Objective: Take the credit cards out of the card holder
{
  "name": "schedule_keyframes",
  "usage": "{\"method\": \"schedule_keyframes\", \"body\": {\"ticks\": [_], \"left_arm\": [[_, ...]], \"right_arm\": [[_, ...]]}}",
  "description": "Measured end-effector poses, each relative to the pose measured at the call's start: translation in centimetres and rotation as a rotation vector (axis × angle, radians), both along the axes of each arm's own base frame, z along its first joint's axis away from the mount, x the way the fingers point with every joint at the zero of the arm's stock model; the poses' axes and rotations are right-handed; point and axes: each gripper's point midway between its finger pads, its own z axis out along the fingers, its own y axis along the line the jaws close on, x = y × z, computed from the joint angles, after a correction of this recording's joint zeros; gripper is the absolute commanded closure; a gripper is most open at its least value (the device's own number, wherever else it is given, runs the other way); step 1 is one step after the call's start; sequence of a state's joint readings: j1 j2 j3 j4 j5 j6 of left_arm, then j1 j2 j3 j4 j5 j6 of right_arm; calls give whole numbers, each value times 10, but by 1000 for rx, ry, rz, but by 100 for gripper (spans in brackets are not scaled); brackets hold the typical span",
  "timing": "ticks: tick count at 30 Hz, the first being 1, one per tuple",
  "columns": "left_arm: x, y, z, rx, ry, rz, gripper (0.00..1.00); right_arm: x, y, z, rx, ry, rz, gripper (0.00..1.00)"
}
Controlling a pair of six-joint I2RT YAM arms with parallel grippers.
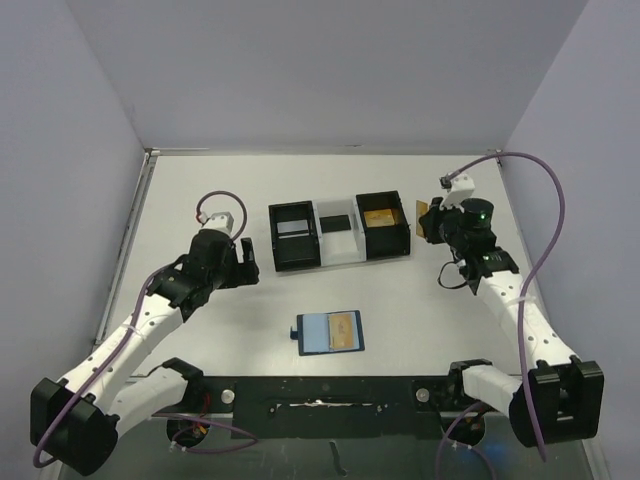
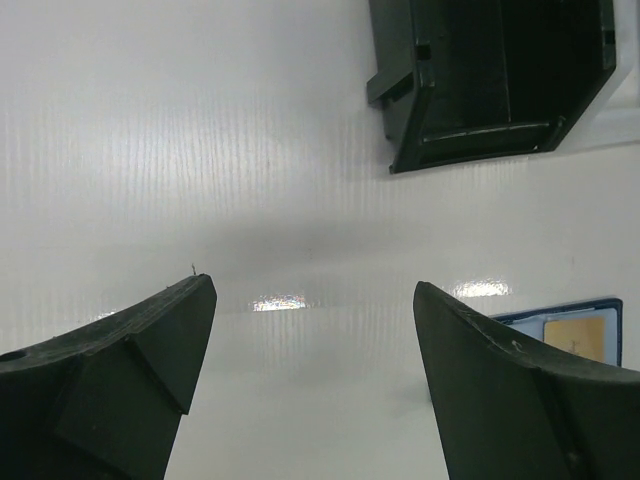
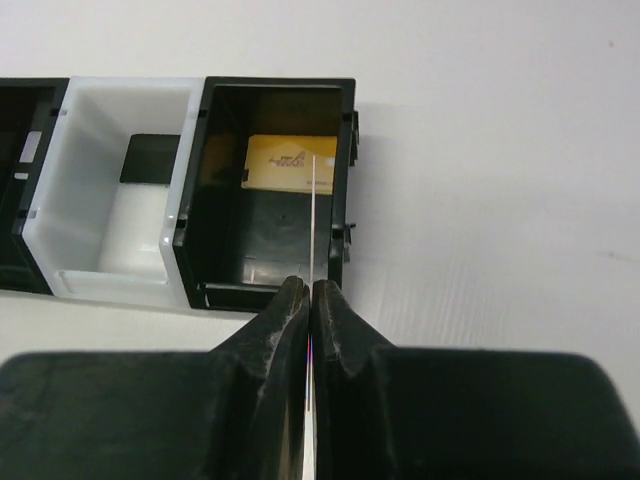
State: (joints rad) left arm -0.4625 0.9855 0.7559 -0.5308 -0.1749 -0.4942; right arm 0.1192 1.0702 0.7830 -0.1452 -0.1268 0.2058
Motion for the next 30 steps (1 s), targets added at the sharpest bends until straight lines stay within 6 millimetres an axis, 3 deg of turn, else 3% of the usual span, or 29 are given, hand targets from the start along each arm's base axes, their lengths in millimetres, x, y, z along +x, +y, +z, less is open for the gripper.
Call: {"method": "schedule_keyframes", "body": {"ticks": [4, 9, 15, 22, 30], "left_arm": [[-5, 4, -11, 25, 15, -12, 20], [-1, 7, -16, 53, 19, -15, 20], [1, 11, -20, 84, 28, -10, 20], [4, 15, -20, 100, 18, 5, 20], [8, 18, -22, 106, 21, 16, 20]], "right_arm": [[22, 16, 1, -165, -62, 177, 100], [37, 51, -16, -489, -171, 474, 100], [59, 59, -36, -727, -250, 678, 100], [92, 70, -49, -827, -289, 777, 100], [115, 75, -90, -849, -247, 820, 100]]}}
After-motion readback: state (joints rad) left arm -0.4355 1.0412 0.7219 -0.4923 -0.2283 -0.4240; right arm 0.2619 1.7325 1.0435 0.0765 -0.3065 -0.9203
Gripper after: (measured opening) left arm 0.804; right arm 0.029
